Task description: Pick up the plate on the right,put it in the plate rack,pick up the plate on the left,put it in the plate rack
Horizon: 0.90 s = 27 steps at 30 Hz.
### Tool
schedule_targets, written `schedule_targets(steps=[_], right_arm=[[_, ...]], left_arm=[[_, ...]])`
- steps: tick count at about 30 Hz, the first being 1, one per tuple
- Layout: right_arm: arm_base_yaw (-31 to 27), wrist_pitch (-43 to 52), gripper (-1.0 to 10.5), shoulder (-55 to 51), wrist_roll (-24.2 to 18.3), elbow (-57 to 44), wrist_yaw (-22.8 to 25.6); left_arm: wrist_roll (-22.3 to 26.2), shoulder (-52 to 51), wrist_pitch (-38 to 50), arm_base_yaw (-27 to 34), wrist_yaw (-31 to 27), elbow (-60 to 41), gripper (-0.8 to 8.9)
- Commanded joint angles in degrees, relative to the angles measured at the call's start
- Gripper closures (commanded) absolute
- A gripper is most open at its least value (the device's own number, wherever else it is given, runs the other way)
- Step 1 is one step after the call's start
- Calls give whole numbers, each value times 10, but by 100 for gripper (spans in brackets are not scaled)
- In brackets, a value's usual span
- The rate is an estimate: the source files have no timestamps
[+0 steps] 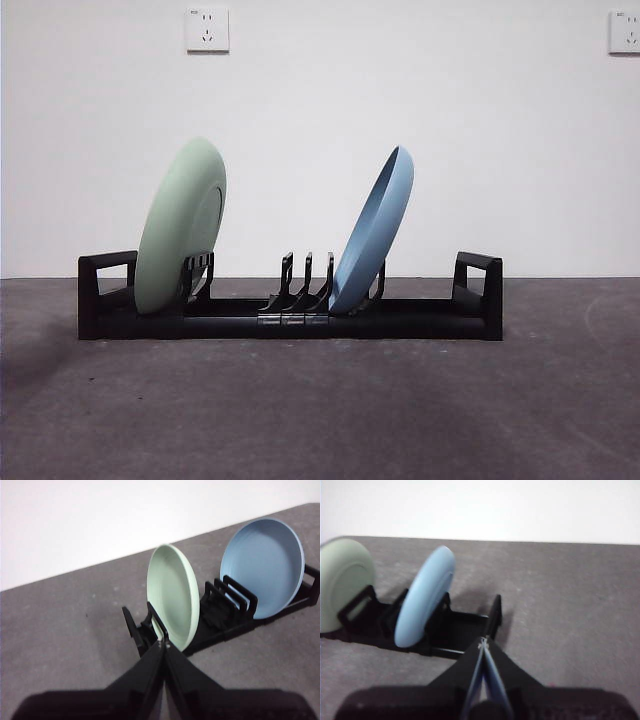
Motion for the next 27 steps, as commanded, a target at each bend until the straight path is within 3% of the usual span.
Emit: schedule_targets(steps=[1, 14, 17, 19, 22, 27], right_arm=[[2, -3, 945, 3, -2, -2, 8], [1, -9, 945, 5, -2, -2, 10], [1, -9, 945, 5, -2, -2, 10], [2, -9, 944, 5, -2, -2, 10], [1, -9, 945, 5, -2, -2, 11], [1, -9, 945, 5, -2, -2, 10]], left_arm=[[-4, 1, -13, 2, 0, 0, 817], [-4, 1, -41, 2, 0, 0, 817], [23, -9, -45, 14, -12, 0, 817], [12, -13, -18, 46, 13, -7, 817], [12, -18, 34, 107, 94, -36, 817], [16, -42, 167, 194, 145, -146, 817]])
